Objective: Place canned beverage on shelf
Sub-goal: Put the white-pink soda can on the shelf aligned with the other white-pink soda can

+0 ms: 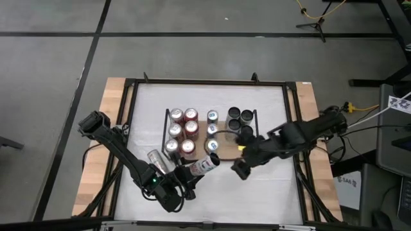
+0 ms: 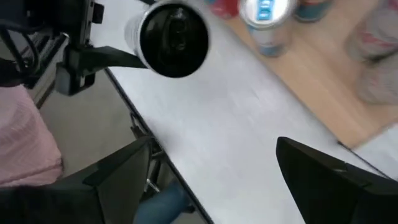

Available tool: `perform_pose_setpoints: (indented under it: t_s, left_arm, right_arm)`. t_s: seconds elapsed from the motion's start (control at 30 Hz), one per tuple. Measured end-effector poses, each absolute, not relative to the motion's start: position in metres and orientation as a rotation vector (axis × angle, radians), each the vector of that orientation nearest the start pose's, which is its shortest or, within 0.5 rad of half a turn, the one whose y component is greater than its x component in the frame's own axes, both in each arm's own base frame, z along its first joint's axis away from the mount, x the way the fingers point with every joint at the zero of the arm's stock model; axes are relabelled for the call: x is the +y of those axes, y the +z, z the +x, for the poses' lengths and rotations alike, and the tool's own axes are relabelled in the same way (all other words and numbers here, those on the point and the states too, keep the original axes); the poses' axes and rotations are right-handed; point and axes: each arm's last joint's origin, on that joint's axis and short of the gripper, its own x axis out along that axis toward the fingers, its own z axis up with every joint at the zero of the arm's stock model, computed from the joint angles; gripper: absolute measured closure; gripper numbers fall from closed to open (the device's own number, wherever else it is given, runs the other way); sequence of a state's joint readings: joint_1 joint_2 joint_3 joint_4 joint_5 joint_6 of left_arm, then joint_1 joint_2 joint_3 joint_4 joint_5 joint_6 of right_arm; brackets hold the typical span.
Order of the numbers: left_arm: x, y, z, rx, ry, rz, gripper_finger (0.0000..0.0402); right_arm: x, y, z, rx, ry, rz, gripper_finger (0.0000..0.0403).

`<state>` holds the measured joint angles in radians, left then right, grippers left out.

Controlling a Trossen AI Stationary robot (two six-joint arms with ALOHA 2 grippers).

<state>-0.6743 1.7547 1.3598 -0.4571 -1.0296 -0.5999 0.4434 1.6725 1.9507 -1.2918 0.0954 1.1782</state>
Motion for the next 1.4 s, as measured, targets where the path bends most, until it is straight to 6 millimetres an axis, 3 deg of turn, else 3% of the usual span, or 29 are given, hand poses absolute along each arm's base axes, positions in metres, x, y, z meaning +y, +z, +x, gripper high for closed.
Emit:
perform_pose_setpoints:
  t_s: [0.17,0.3,1.07,1.4]
  left_arm:
    - [-0.215,0.258,0.309,0.424,0.482,0.055,0.0141]
    - [-0.217,0.256,0.309,0.418,0.487,0.068,0.0141]
    - [-0.216,0.256,0.310,0.414,0.498,0.076,0.0141]
    - [-0.216,0.256,0.309,0.417,0.496,0.082,0.0141]
  right_arm:
    - [0.139,0.419,0.264,1.018,-0.296,0.762,0.0063]
    - [0.144,0.421,0.260,1.019,-0.271,0.756,0.0063]
    - [0.147,0.425,0.266,0.962,-0.222,0.799,0.0063]
    - [0.150,0.428,0.271,0.923,-0.110,0.722,0.0063]
